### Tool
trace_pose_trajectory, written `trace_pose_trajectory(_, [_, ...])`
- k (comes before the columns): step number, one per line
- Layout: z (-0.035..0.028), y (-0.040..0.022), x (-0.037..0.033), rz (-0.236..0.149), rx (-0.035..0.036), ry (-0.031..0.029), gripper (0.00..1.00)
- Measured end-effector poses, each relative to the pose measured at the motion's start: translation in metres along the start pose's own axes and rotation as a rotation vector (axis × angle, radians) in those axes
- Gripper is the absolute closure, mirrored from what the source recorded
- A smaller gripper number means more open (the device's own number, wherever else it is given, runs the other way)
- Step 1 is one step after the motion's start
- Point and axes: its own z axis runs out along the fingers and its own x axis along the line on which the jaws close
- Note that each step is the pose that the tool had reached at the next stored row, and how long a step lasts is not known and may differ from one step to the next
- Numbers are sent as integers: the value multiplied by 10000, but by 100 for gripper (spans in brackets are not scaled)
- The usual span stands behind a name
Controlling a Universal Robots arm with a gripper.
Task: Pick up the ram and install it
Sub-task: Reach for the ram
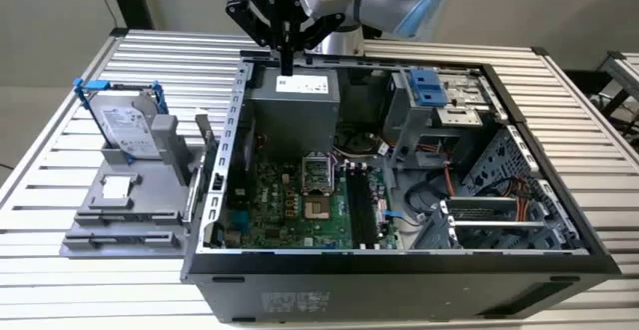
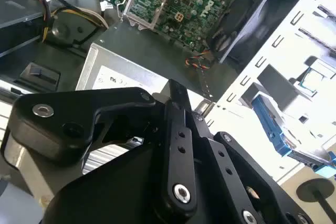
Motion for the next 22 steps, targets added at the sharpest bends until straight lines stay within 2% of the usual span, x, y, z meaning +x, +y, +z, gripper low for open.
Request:
trace_pose_trajectory(13, [0, 0, 5, 1, 0, 1, 100])
trace_pose_trajectory(22, [-2, -8, 115, 1, 0, 0, 100])
